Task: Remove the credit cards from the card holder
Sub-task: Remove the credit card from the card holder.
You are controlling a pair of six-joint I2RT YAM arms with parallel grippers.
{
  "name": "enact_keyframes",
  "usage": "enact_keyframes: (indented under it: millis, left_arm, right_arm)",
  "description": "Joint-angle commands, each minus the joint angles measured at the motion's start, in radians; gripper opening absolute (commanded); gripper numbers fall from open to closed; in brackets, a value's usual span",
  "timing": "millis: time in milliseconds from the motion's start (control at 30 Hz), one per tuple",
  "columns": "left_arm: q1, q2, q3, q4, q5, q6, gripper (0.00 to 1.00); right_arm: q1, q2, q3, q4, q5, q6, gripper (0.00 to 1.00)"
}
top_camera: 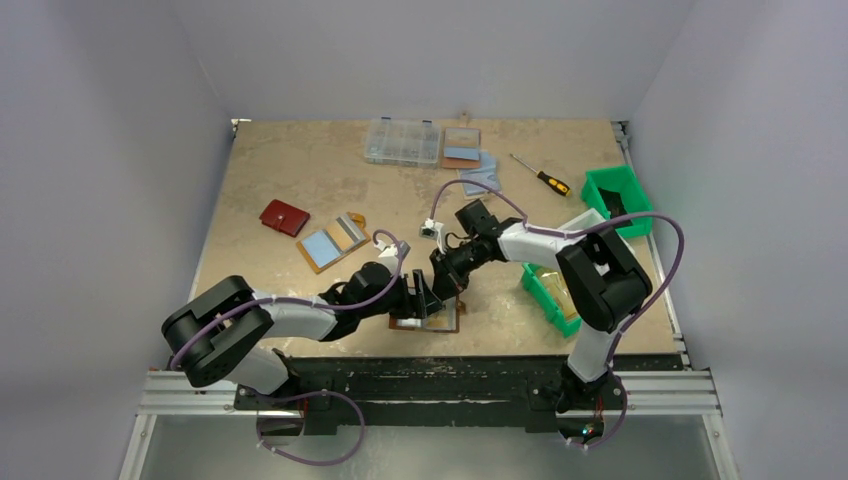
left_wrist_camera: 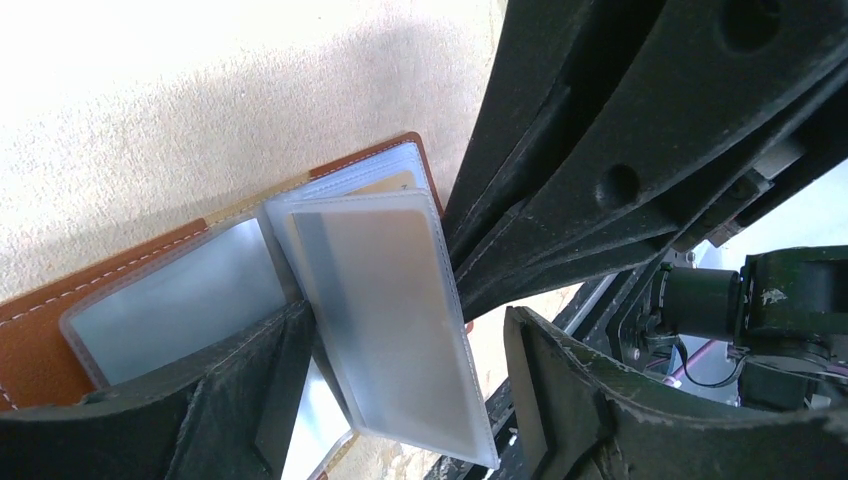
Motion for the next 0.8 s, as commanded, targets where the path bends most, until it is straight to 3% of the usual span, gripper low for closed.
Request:
enact_keyframes:
  millis: [0,433,633,767]
  left_arm:
    - [0.006,-0.008,0.024,0.014,0.017,-0.006,0.72]
    - [0.007,-0.102,0.017,-0.124,-0.063,-0.003,0.68]
    - [0.012,-0.137,0.012,-0.187,-0.106,-0.002,0.66]
    - [0.023,-0.16,0.0,-0.205,-0.114,-0.009,0.59]
  right_arm:
    - [0.004,0.009,0.049,-0.001,-0.065,0.01,0.09]
    - [0.023,0.078,0.086,-0.016,-0.173,0.026,0.1]
    - [0.026,0.082,0.089,-0.014,-0.13,0.034,0.1]
    - [0.026,0.08,0.098,-0.029,-0.101,0.02,0.11]
